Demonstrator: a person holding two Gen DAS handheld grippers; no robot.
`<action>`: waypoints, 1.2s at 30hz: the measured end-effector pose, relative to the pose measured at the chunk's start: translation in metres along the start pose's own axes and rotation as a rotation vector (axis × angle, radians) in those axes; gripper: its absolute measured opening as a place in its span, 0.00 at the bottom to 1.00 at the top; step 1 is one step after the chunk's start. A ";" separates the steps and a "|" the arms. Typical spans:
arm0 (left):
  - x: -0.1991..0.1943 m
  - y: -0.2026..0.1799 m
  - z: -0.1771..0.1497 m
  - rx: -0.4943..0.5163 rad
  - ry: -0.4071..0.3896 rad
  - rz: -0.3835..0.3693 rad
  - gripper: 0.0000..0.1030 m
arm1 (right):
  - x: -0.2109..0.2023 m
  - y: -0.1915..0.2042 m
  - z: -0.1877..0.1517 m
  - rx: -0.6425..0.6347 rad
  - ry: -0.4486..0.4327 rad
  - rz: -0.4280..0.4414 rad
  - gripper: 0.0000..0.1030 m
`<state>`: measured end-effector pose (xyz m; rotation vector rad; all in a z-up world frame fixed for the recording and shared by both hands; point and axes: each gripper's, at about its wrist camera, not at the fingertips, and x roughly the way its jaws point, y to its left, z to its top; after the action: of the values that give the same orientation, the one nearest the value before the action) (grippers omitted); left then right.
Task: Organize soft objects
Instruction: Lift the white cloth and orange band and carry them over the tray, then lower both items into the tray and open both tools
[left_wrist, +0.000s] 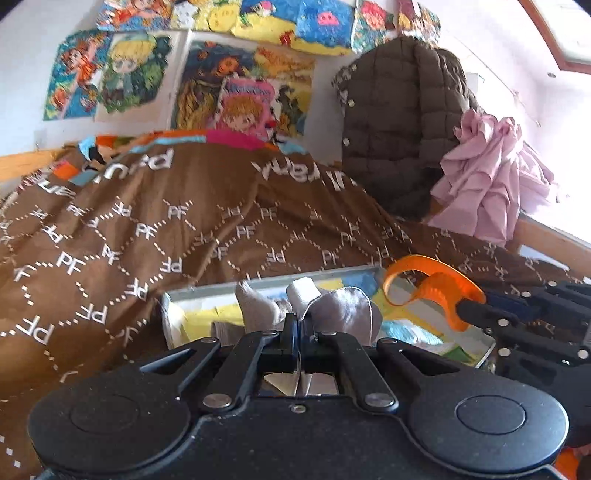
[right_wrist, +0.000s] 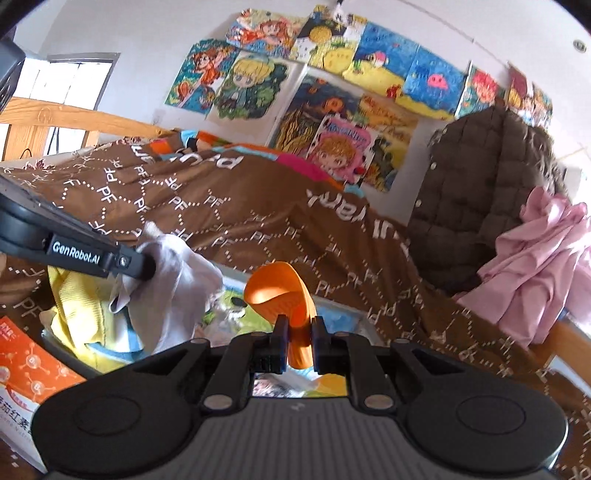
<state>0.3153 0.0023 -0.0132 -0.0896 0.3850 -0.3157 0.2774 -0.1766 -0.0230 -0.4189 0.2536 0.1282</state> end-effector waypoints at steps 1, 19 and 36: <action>0.002 0.000 0.000 -0.003 0.016 -0.005 0.00 | 0.001 0.000 0.000 0.009 0.011 0.007 0.13; 0.022 0.006 -0.017 -0.064 0.193 -0.006 0.01 | 0.016 0.004 -0.004 0.073 0.096 0.069 0.20; 0.019 -0.002 -0.017 -0.074 0.184 -0.020 0.26 | 0.010 -0.010 -0.002 0.124 0.103 0.020 0.27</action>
<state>0.3249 -0.0057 -0.0358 -0.1379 0.5791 -0.3306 0.2886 -0.1859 -0.0234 -0.2999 0.3657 0.1103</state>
